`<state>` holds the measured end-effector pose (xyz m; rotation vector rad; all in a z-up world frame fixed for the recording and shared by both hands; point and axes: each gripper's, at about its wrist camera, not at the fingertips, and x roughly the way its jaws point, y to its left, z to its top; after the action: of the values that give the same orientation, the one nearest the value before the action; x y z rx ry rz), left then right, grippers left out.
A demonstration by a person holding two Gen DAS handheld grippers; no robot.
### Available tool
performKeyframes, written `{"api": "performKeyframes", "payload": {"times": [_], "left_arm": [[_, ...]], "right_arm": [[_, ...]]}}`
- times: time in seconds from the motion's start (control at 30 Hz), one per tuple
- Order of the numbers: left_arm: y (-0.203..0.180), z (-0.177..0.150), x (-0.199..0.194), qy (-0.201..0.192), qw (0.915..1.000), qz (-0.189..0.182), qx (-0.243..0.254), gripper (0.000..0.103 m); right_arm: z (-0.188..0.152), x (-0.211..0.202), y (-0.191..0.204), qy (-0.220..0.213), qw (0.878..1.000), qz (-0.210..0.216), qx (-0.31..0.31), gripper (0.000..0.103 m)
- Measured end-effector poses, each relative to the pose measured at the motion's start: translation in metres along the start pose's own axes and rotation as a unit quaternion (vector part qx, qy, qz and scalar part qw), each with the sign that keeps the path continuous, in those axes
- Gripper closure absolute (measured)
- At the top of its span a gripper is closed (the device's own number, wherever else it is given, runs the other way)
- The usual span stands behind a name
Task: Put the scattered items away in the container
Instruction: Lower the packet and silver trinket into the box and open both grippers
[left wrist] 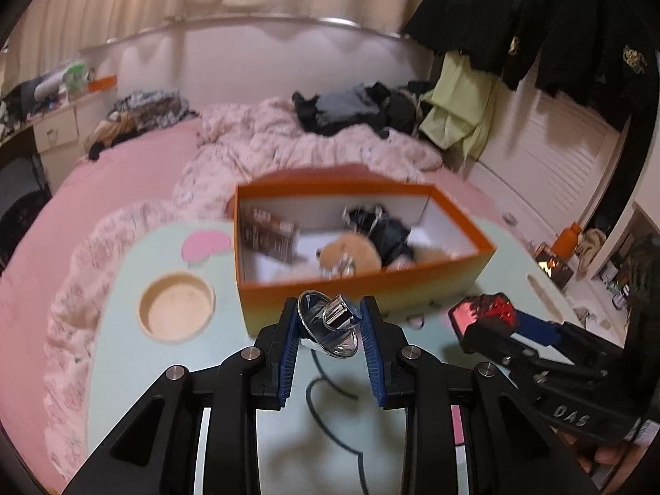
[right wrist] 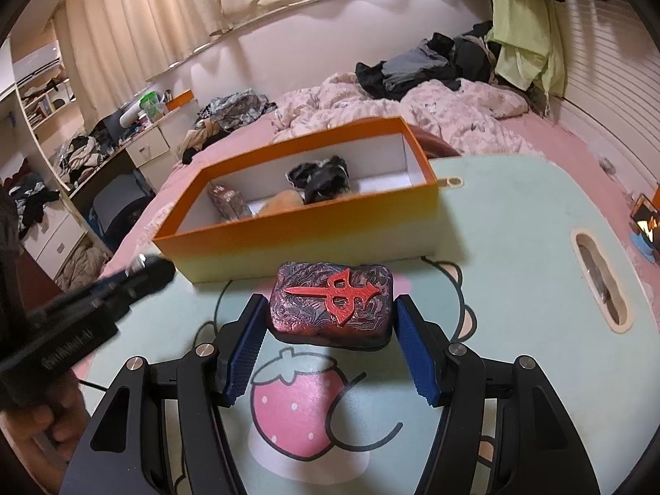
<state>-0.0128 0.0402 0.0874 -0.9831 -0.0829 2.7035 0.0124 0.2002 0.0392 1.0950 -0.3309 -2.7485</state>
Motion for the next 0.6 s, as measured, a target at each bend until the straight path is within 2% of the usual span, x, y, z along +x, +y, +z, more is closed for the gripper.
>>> {"api": "performKeyframes", "payload": {"times": [0.17,0.33,0.6], "left_arm": [[-0.001,0.025,-0.001,-0.014,0.9999,0.0,0.006,0.076],[-0.005,0.045,0.015,-0.01,0.9999,-0.001,0.011,0.076],[-0.005,0.065,0.055,0.021,0.9998,0.001,-0.001,0.076]], "right_arm": [[0.021,-0.005,0.001,-0.018,1.0,-0.005,-0.006,0.04],[0.051,-0.005,0.004,-0.049,0.998,-0.028,-0.027,0.04],[0.091,0.031,-0.005,-0.025,0.998,-0.043,-0.028,0.04]]}}
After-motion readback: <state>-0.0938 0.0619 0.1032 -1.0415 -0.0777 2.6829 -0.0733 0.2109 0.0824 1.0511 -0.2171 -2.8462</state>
